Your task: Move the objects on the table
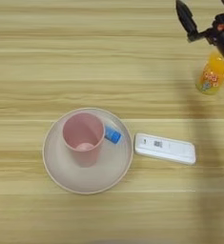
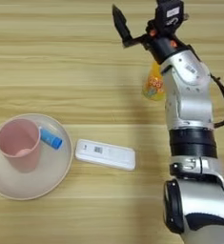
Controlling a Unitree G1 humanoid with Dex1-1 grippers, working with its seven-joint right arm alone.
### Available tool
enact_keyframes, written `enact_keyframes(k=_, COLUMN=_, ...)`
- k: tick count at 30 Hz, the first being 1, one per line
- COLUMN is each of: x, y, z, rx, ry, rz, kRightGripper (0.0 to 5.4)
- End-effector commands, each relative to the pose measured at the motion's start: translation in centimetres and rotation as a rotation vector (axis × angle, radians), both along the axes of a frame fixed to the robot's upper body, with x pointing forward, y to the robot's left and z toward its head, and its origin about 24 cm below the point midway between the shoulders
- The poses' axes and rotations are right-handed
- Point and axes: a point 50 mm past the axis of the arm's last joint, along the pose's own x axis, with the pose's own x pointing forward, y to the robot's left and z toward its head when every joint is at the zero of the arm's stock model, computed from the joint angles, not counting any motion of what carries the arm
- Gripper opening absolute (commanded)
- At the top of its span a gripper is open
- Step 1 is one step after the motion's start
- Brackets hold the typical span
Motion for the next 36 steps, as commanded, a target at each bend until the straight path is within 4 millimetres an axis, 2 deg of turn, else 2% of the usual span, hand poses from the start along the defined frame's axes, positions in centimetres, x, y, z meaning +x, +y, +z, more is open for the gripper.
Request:
enact_keyframes(k=1, x=-1.6, y=2.0, z=3.0, rx=-0.083, ry=-0.131, rz=0.059, kRightGripper=5.38)
enact_keyframes(k=6, x=-3.1, y=3.4, z=2.0, rx=-0.11, ry=-0.105, rz=0.171, kRightGripper=5.38)
enact_keyframes(k=14, x=-5.1, y=3.6, z=1.7, rx=-0.107, ry=-0.073, rz=0.234, kRightGripper=5.38)
enact_keyframes(k=23, x=-8.1, y=3.0, z=-0.7, rx=-0.11, ry=0.065, rz=0.358, kRightGripper=5.38)
enact_keyframes(k=29, x=-9.8, y=2.9, z=-2.0, rx=-0.142, ry=0.185, rz=0.582, kRightGripper=5.38)
enact_keyframes(k=36, x=-11.0, y=2.6, z=-3.5, rx=-0.22, ry=0.27, rz=0.714, kRightGripper=5.38)
